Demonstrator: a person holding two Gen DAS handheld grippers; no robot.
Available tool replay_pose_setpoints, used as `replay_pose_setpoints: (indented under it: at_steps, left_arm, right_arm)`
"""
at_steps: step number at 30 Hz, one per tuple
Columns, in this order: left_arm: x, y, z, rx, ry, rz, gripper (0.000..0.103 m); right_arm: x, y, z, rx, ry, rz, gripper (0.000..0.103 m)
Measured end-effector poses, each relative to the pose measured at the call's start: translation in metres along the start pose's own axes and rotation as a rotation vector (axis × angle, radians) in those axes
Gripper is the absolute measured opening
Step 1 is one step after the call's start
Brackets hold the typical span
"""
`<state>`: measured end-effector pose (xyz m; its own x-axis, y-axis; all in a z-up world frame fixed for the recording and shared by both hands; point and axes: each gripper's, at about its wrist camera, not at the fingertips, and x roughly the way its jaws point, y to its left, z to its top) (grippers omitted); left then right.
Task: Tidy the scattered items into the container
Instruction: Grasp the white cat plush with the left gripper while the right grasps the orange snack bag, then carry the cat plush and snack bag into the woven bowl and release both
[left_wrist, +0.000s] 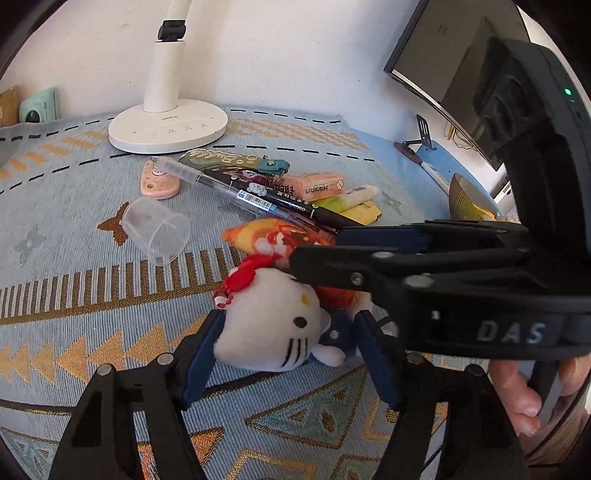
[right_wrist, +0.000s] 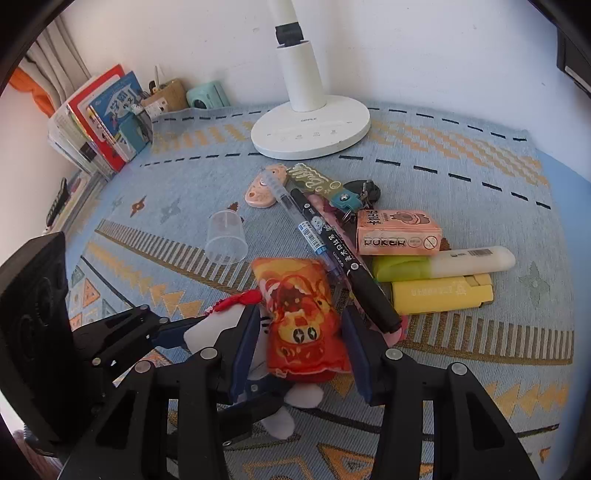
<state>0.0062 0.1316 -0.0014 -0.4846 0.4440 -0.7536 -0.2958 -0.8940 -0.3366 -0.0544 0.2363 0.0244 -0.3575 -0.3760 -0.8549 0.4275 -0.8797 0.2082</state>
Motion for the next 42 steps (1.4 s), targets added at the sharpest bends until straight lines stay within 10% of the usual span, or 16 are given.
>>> replay_pose_setpoints:
  at_steps: [17,24,42]
  left_arm:
    - [-0.003,0.002,-0.003,0.007,-0.011,-0.007,0.07]
    - [-0.015,0.006,-0.007,-0.01,-0.027,-0.018,0.04]
    - [-0.079,-0.045,0.005,0.075,-0.186,-0.048,0.039]
  right_arm:
    - [0.011,-0.006,0.008,0.022,-0.036,0.005,0.039]
    - [-0.028,-0.018,0.0,0.083,-0.118,0.061,0.039]
    - [-0.152,-0.042,-0.036,0.176,-0.387,0.072,0.039]
